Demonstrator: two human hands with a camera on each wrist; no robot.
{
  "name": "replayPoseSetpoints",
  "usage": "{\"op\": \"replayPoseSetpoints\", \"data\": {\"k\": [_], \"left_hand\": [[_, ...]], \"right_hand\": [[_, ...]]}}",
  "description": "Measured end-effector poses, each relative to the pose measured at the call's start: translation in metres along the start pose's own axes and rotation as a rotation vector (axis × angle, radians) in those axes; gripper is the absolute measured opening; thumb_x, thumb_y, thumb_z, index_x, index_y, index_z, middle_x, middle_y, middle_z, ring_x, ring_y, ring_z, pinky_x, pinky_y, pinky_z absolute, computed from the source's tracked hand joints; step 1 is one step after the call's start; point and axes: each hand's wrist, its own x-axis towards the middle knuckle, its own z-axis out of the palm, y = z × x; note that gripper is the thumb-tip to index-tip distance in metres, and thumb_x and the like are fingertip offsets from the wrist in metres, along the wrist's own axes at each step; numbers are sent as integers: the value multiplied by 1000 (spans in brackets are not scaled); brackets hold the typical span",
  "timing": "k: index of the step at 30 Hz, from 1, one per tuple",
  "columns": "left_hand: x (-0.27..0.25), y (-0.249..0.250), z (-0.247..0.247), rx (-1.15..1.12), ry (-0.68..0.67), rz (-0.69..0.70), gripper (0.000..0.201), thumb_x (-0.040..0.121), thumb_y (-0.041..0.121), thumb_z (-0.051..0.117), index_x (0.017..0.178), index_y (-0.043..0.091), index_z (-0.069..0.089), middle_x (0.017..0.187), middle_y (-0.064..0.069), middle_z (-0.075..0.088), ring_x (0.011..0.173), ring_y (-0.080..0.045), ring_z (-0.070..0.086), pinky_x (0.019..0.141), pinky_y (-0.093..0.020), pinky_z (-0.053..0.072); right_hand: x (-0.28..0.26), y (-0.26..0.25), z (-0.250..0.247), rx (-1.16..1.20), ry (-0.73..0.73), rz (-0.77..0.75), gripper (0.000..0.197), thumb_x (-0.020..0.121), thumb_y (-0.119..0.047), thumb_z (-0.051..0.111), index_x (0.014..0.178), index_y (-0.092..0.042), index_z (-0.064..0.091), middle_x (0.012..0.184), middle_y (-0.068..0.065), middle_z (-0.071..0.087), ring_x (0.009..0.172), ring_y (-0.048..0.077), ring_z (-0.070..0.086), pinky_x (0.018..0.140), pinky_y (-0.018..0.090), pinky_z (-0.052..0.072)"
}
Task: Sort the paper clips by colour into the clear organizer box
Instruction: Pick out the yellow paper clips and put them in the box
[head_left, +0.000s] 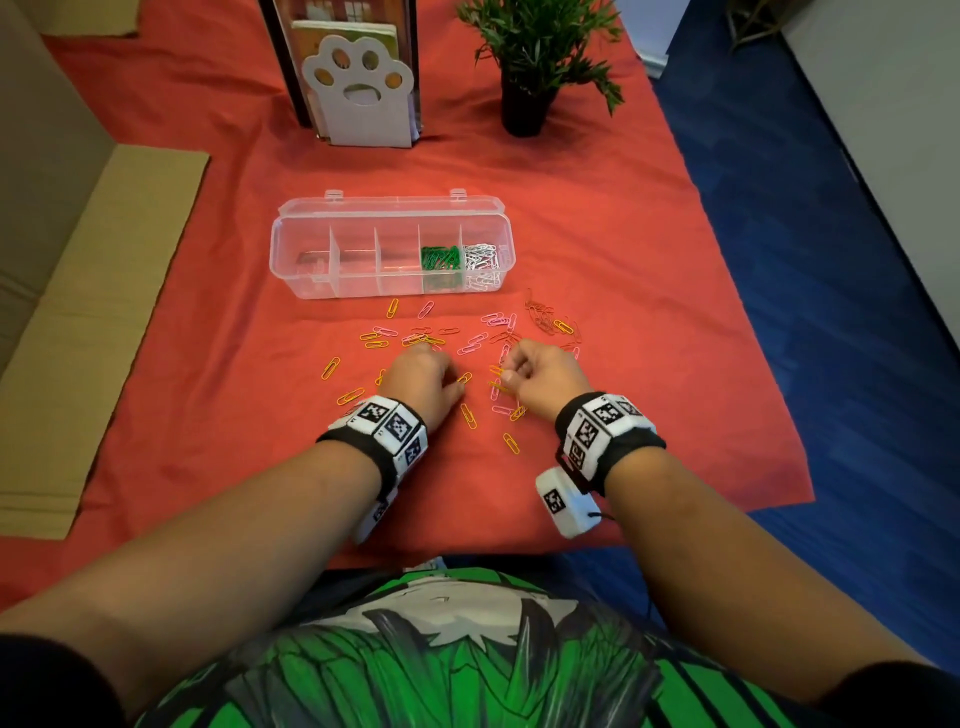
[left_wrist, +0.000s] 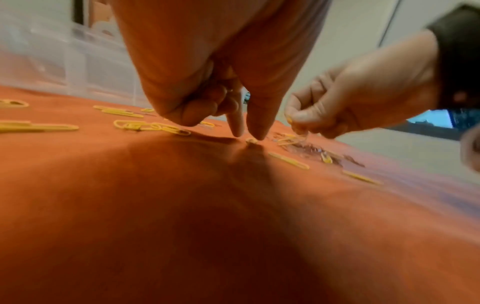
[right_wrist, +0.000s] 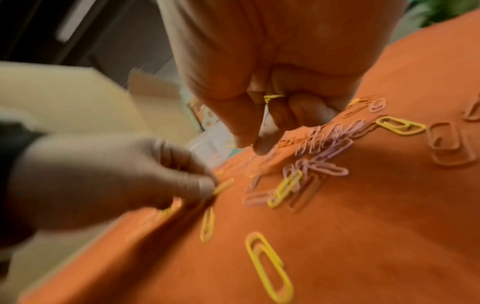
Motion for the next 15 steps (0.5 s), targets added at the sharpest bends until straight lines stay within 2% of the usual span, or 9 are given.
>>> {"op": "replayPoseSetpoints", "data": {"k": [2, 4, 6, 8, 10, 12, 13, 15], "left_hand": [[0, 0, 3, 36, -24, 18, 19, 82, 23, 62, 92, 8, 65, 104, -15, 58, 99, -32, 57, 85, -35, 44], [-2, 0, 3, 16, -53, 21, 15, 85, 19, 58, 91, 6, 64, 106, -15, 57, 100, -32, 56, 85, -32, 42], [-2, -1, 1, -56, -76, 15, 12, 85, 16, 56, 88, 6, 63, 103, -15, 58, 96, -30, 56, 81, -29, 40], [-1, 1, -3, -203, -119, -66, 10, 86, 15, 53, 80, 10, 59, 87, -12, 58, 81, -28, 54, 71, -28, 38], [-3, 4, -11, -598, -223, -211, 15, 83, 16, 47, 67, 16, 48, 66, -6, 49, 58, -22, 45, 58, -29, 34], [-6, 4, -21, -1116, -318, -359, 10, 69, 12, 39, 61, 16, 42, 61, -5, 42, 44, -15, 38, 47, -22, 30], [-8, 3, -26, -1332, -374, -397, 7, 62, 13, 37, 59, 15, 43, 61, -6, 44, 42, -14, 39, 45, -19, 31], [-12, 0, -36, -1583, -459, -405, 16, 55, 17, 35, 58, 12, 50, 63, -9, 53, 47, -16, 47, 49, -20, 40]], "right_hand": [[3, 2, -5, 154, 20, 54, 25, 82, -9, 62, 65, -23, 51, 58, -7, 51, 50, 2, 46, 50, 16, 36], [3, 4, -9, 288, 42, 113, 26, 82, -5, 61, 66, -24, 53, 59, -5, 50, 44, -3, 46, 49, 16, 36], [2, 4, -11, 427, 16, 168, 29, 84, 1, 54, 76, -26, 56, 65, -2, 50, 50, 2, 46, 50, 18, 37], [-3, 4, -14, 605, -28, 219, 34, 86, 6, 44, 82, -25, 58, 66, -1, 48, 53, 9, 40, 43, 17, 35], [-9, 0, -16, 880, -83, 299, 27, 88, 4, 39, 79, -15, 56, 65, 1, 44, 54, 12, 41, 42, 17, 35], [-12, -5, -16, 1045, -126, 376, 22, 91, -3, 39, 74, -11, 50, 66, 2, 42, 56, 14, 43, 45, 20, 37], [-12, -6, -14, 1025, -128, 391, 21, 91, -4, 41, 73, -11, 49, 66, 2, 42, 54, 13, 41, 45, 21, 37], [-8, -6, -8, 765, -116, 360, 18, 89, -6, 48, 73, -15, 50, 66, 2, 45, 51, 13, 39, 45, 23, 36]]}}
